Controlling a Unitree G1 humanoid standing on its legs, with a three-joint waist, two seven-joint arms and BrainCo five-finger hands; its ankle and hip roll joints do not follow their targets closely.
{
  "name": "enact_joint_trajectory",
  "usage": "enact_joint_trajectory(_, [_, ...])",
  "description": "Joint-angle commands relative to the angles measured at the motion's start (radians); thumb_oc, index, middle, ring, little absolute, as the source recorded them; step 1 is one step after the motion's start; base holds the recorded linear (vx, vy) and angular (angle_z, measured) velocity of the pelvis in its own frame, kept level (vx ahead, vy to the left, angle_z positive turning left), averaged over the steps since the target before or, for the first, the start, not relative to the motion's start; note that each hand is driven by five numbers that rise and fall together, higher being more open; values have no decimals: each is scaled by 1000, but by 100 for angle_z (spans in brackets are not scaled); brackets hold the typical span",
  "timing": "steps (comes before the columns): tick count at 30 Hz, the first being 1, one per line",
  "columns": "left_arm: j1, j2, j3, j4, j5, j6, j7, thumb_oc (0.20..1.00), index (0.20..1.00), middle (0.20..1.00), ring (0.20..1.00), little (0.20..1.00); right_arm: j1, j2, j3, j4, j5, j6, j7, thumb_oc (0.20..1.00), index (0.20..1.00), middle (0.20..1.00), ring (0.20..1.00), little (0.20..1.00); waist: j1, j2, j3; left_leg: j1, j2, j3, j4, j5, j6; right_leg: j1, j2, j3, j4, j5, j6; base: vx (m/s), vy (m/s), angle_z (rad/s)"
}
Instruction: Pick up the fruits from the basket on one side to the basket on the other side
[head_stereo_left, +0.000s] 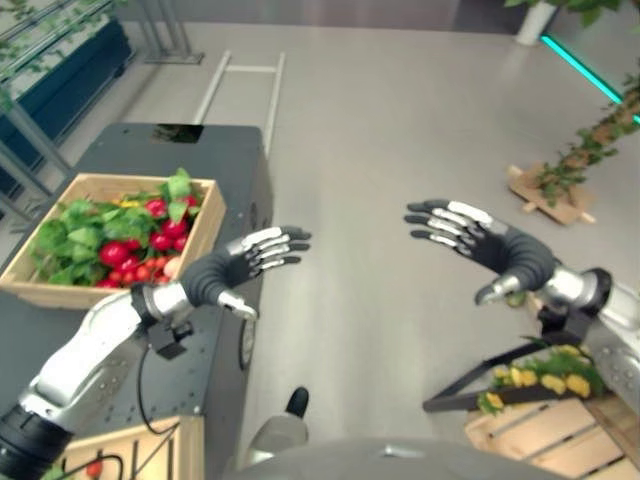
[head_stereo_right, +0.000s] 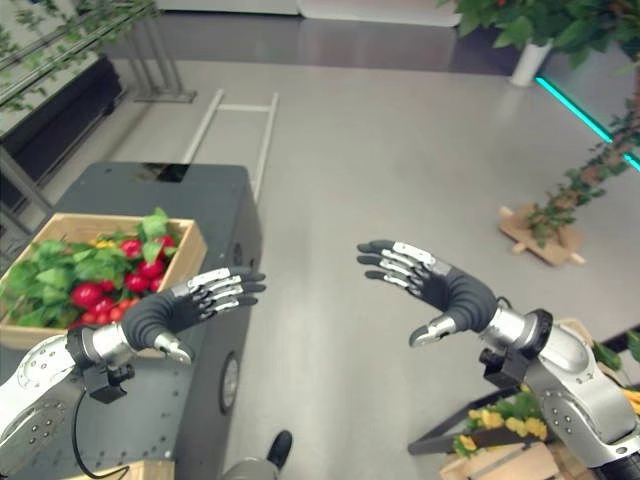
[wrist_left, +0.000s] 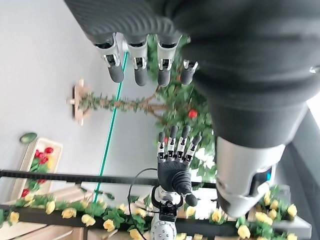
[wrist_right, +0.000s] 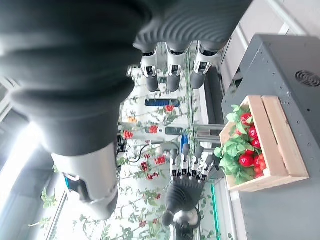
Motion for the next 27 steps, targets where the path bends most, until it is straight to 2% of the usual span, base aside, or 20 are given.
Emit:
enact_joint_trajectory(1, [-99,-21,35,6,-45,-31,1,1000,1000,1000,1000,1000,-36,20,-77,-33,24,-45,-17,1000,1000,1000,1000,1000,-52,6,-50,60,31,166,100,-107,-13,-59,-37,1,16,48,129,-17,69,38])
enact_joint_trajectory(2, [-119,-28,36,18,-43,-28,1,1000,1000,1000,1000,1000,-41,32,-80,-26,20,-44,-20,1000,1000,1000,1000,1000,-65,7,-58,73,54,249,105,-122,-14,-62,-41,-21,4,53,130,-2,107,50])
enact_joint_trajectory(3, [-131,-36,40,22,-35,-30,2,1000,1000,1000,1000,1000,-43,44,-78,-29,13,-45,-18,1000,1000,1000,1000,1000,-71,16,-68,91,60,302,77,-122,-20,-59,-40,-48,-16,57,129,-29,140,110])
enact_joint_trajectory(4, [-125,-48,41,22,-29,-26,-1,1000,1000,1000,1000,1000,-34,57,-83,-32,11,-47,-17,1000,1000,1000,1000,1000,-70,21,-72,97,53,303,38,-102,-24,-49,-37,-64,-42,70,132,28,145,120])
enact_joint_trajectory(7, [-94,-50,68,22,-4,-42,7,1000,1000,1000,1000,1000,-50,96,-52,-10,-1,-38,-9,1000,1000,1000,1000,1000,-40,14,-78,93,3,222,8,-108,-10,-13,-48,-62,-49,74,136,99,171,78])
enact_joint_trajectory(11, [-40,-38,116,17,-4,-35,-3,1000,1000,1000,1000,1000,-79,103,-8,-4,-13,-27,9,1000,1000,1000,1000,1000,1,19,-87,120,-20,216,-32,-111,16,-11,-78,-87,15,50,141,87,210,50])
enact_joint_trajectory(13, [-27,-30,129,18,11,-39,-1,1000,1000,1000,1000,1000,-95,118,11,10,-23,-21,10,1000,1000,1000,1000,1000,16,36,-84,146,-39,191,-69,-110,39,-46,-121,-108,149,32,152,89,284,20])
enact_joint_trajectory(16, [-32,-36,116,25,15,-40,-4,1000,1000,1000,1000,1000,-98,130,18,7,-45,-13,20,1000,1000,1000,1000,1000,-1,68,-58,194,-71,131,-104,-110,71,-108,-218,-93,383,117,195,96,307,67])
enact_joint_trajectory(17, [-36,-40,103,27,19,-40,-6,1000,1000,1000,1000,1000,-92,132,14,7,-55,-14,23,1000,1000,1000,1000,1000,-15,78,-50,204,-83,98,-110,-111,82,-130,-228,-54,445,121,199,75,199,100])
enact_joint_trajectory(18, [-33,-42,101,27,15,-38,-11,1000,1000,1000,1000,1000,-85,133,8,5,-62,-12,28,1000,1000,1000,1000,1000,-24,87,-50,218,-83,78,-120,-112,83,-153,-213,-20,461,100,188,16,135,104])
enact_joint_trajectory(19, [-34,-48,95,25,12,-38,-13,1000,1000,1000,1000,1000,-76,128,3,0,-64,-10,33,1000,1000,1000,1000,1000,-39,95,-48,213,-82,59,-116,-92,86,-187,-176,18,450,94,162,31,53,73])
enact_joint_trajectory(21, [-35,-44,92,26,17,-41,-13,1000,1000,1000,1000,1000,-71,120,4,-5,-55,-1,47,1000,1000,1000,1000,1000,-53,102,-49,227,-82,10,-123,-86,76,-228,-123,93,401,46,147,72,-29,86])
enact_joint_trajectory(22, [-42,-39,90,29,20,-44,-11,1000,1000,1000,1000,1000,-72,113,4,-8,-56,-1,49,1000,1000,1000,1000,1000,-62,102,-51,225,-80,-16,-122,-83,71,-237,-104,125,349,42,143,66,-56,125])
enact_joint_trajectory(23, [-42,-39,90,29,20,-44,-11,1000,1000,1000,1000,1000,-72,113,4,-8,-56,-1,49,1000,1000,1000,1000,1000,-62,102,-52,225,-80,-16,-122,-83,71,-237,-104,125,348,42,143,139,-115,116])
enact_joint_trajectory(24, [-65,-27,77,47,16,-50,-5,1000,1000,1000,1000,1000,-77,98,6,-9,-56,-3,42,1000,1000,1000,1000,1000,-96,91,-53,232,-95,-88,-115,-84,60,-247,-36,296,232,57,160,168,-102,86])
enact_joint_trajectory(26, [-81,-19,72,48,10,-56,0,1000,1000,1000,1000,1000,-86,79,10,-4,-55,-7,32,1000,1000,1000,1000,1000,-111,84,-57,237,-102,-144,-112,-86,55,-240,4,427,191,77,170,185,-132,114])
enact_joint_trajectory(27, [-79,-17,77,52,12,-62,5,1000,1000,1000,1000,1000,-94,63,13,-6,-57,-10,29,1000,1000,1000,1000,1000,-105,77,-62,237,-106,-171,-106,-90,51,-240,14,448,179,86,167,154,-155,147])
